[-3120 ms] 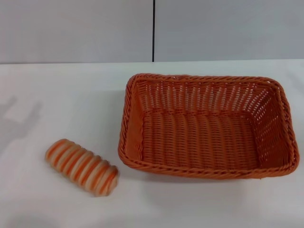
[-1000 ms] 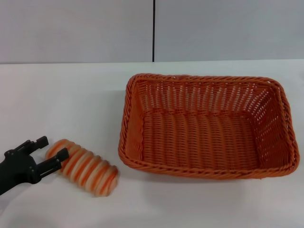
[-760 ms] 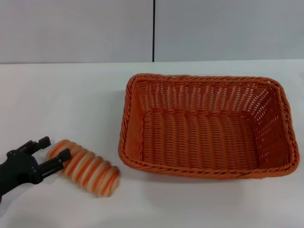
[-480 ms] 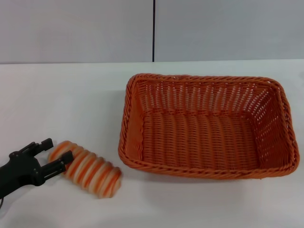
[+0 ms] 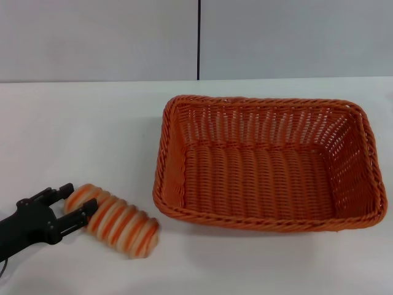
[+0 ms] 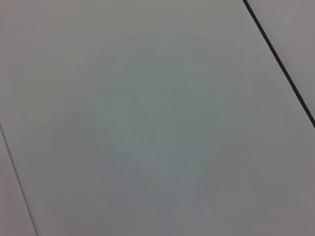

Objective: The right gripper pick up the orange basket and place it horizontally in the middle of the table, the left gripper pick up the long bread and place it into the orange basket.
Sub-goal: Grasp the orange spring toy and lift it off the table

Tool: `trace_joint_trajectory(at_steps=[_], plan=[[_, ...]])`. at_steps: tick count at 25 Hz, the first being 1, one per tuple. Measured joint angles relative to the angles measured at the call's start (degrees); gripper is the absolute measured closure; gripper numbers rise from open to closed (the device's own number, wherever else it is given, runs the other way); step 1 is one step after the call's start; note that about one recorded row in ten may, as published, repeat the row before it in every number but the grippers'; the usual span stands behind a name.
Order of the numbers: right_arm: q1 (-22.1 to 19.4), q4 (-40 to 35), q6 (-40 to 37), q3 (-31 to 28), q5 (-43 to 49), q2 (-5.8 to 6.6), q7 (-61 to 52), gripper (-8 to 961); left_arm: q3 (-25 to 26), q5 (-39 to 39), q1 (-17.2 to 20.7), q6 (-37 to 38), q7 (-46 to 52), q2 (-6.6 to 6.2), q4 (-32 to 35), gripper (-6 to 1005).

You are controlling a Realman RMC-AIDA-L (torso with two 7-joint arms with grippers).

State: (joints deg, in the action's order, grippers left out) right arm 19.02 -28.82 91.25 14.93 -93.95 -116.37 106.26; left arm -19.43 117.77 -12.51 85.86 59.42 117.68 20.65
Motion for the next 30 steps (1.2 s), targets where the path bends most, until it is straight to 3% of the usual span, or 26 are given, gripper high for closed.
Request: trace_joint_trajectory(at_steps=[8, 12, 30], plan=[[0.0, 0.0, 0.0, -0.5, 0.0, 0.0, 0.0, 223, -0.2, 0.0, -0.2, 0.5, -0.5, 0.0, 0.0, 265], [0.1, 0.0, -0.2, -0.7, 0.0, -0.05, 0.0, 223, -2.1, 0.0, -0.5, 0.7, -0.2, -0.03, 0.4, 435], [0.1, 0.7, -0.4, -1.5, -0.1, -0.09, 0.0, 223, -1.9, -0.2, -0.7, 0.9, 0.0, -0.09, 0.4, 600]])
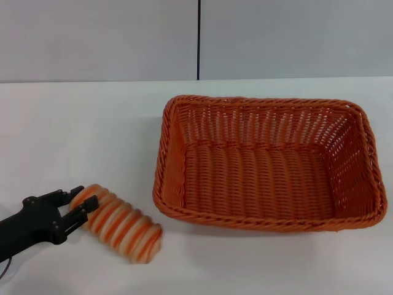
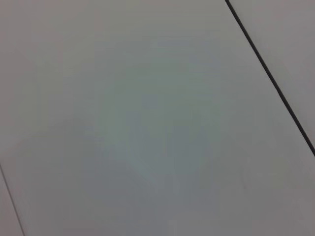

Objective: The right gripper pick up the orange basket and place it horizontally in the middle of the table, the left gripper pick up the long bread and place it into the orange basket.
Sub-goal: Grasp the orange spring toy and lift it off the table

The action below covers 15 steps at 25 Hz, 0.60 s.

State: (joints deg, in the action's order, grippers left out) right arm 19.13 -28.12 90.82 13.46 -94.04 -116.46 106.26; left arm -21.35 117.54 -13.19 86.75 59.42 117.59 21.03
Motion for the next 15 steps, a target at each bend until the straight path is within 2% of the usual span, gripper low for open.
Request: trace_joint_trajectory(at_steps=[15], plan=[[0.2, 0.0, -0.2, -0.1, 0.0, 0.0, 0.1, 223, -0.1, 0.0, -0.2, 0.0, 0.0, 0.0, 0.1, 680]])
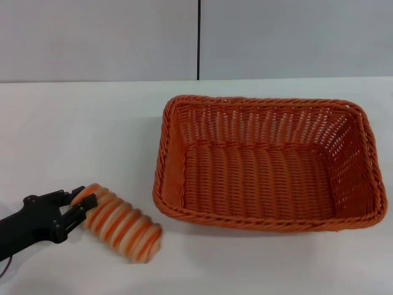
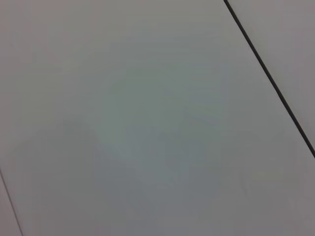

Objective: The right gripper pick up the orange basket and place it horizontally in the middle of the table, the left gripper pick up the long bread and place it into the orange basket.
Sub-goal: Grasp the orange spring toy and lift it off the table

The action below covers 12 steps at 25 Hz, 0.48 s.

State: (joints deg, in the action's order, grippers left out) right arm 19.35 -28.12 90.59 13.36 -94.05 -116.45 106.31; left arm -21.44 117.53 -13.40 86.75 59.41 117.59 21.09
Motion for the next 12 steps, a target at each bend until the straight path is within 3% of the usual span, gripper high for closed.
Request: trace_joint_trajectory(at_steps=[12], plan=[[0.1, 0.0, 0.0, -0.7, 0.0, -0.05, 0.0, 223, -0.1, 0.2, -0.3, 1.4, 0.9, -0.26, 0.1, 802]])
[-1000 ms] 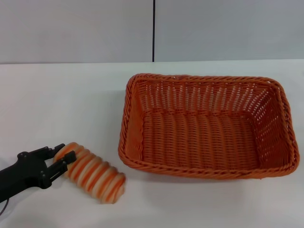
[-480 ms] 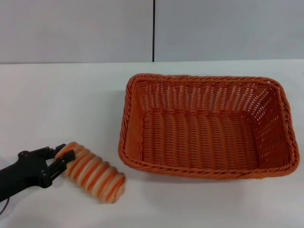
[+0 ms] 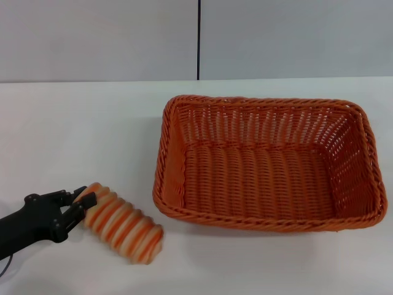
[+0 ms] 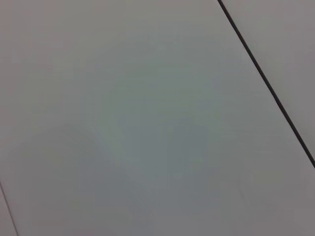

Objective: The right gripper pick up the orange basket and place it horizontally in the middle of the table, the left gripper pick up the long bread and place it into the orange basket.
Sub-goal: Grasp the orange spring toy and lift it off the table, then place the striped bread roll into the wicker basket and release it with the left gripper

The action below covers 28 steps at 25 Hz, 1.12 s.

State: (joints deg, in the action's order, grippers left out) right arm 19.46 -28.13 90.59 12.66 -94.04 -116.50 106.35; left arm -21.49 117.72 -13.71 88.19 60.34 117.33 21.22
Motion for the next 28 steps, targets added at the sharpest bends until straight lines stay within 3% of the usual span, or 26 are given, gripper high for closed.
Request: trace_joint_trajectory(at_steps=[15, 18, 23, 27, 28], plan=[[0.2, 0.0, 0.6, 0.0, -0.8, -0.15, 0.0, 223, 2.5, -0.5, -1.1, 4.5, 8.6, -2.93, 3.2, 822], [0.2, 0.0, 0.7, 0.0, -1.1, -0.15, -0.1, 223, 10.7, -0.6, -1.5, 4.5, 10.2, -3.28, 6.4, 826], [0.2, 0.0, 0.8, 0.0, -2.3, -0.13, -0.2, 223, 22.8, -2.1, -4.1, 4.3, 11.0, -3.31, 5.8, 832], [0.3, 0.0, 0.8, 0.0, -2.3, -0.13, -0.2, 223, 24.8, -4.6, -6.6, 4.5, 11.0, -2.32, 4.2, 830], [0.3, 0.0, 0.9, 0.0, -2.3, -0.15, -0.2, 223, 24.8, -5.8, -9.0, 5.1, 10.9, -1.36, 2.1, 830]])
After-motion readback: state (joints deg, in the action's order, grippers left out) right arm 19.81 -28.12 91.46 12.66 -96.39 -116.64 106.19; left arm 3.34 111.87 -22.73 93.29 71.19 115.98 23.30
